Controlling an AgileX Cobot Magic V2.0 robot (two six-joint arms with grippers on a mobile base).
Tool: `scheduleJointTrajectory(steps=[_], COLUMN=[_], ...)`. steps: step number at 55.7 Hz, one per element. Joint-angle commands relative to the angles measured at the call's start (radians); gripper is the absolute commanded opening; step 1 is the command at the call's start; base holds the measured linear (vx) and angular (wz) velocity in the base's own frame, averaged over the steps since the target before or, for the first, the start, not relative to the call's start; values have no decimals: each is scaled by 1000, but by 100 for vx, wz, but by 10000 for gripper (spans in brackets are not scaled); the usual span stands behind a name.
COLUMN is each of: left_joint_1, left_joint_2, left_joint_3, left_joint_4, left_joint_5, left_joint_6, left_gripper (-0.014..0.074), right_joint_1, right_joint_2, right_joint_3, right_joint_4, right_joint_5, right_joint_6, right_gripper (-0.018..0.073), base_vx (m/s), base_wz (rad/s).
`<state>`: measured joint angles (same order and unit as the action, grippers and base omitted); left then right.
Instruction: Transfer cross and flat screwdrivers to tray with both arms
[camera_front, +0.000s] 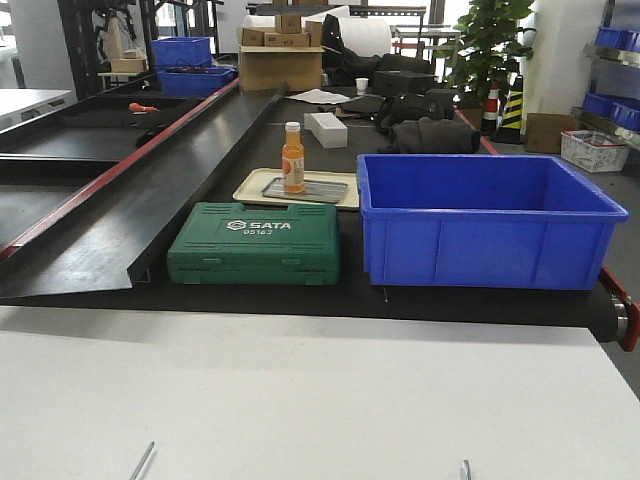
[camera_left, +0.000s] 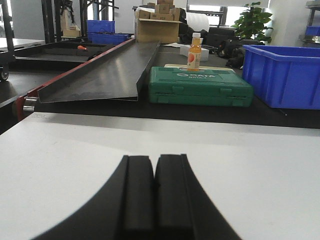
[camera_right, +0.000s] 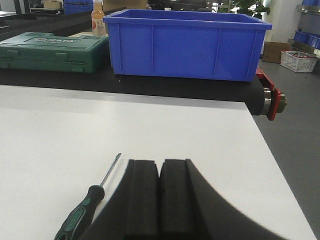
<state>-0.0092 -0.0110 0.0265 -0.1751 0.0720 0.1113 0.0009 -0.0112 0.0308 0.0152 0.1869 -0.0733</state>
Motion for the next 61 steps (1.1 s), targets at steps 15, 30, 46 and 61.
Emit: scheduleJointTrajectory(steps=[15,30,46,61], left_joint_1=[1,1,1,1], left_joint_2=[-16,-16,-16,-16], left_joint_3=[31,31,31,29], left_joint_4=[-4,-4,-4,-4], left_joint_5=[-81,-81,-81,-91], left_joint_6=[-5,-5,-5,-5], left_gripper=[-7,-7,-7,-7], right_joint_1=[-4,-4,-4,-4], right_joint_2=[-11,-11,-11,-11], right_joint_3=[17,17,17,17], right_joint_4=[-3,-3,-15,-2], right_joint_5=[-82,-82,-84,-250], right_joint_6=[-1,-1,-4,-2], right_gripper=[-8,-8,-8,-8], base_vx=[0,0,0,0], base_wz=[0,0,0,0])
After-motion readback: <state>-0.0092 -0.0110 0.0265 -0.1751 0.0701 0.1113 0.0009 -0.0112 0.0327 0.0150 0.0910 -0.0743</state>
